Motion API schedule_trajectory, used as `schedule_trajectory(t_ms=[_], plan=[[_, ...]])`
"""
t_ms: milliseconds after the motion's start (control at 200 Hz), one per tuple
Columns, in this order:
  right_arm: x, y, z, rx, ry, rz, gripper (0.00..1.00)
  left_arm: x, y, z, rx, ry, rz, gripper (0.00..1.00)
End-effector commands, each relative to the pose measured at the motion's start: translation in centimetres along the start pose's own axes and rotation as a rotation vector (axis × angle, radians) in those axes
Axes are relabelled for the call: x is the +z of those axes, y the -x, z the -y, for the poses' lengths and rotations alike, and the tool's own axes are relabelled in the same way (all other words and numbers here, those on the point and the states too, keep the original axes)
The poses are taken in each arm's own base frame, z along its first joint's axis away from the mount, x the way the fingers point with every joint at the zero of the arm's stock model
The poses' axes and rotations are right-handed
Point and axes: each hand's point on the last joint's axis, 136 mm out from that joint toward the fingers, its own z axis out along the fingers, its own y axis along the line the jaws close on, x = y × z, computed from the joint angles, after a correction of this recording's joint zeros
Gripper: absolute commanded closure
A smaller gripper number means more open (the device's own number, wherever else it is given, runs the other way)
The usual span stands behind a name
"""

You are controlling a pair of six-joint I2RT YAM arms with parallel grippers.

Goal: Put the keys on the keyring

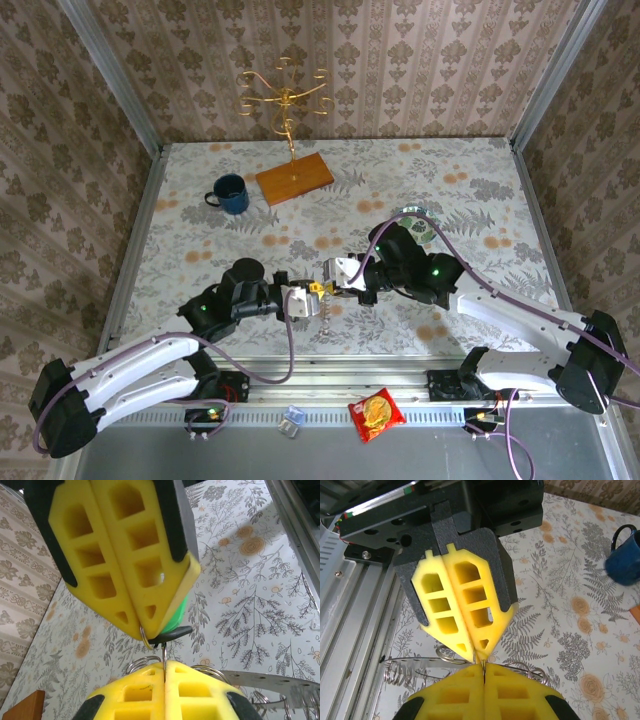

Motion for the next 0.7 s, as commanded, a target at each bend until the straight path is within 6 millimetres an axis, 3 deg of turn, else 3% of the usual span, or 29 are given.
schedule_trajectory(t_ms=[0,695], plan=[[-0.1,0.2,-0.1,0.001,0.008,-0.012,1.00,-0.1,1.2,-0.3,0.045,0.013,0.048,1.00],[-0.8,-0.5,-1.0,0.019,0.031,-0.018,1.00,0.4,0.8,-0.2,0.070,0.012,0.020,1.00]])
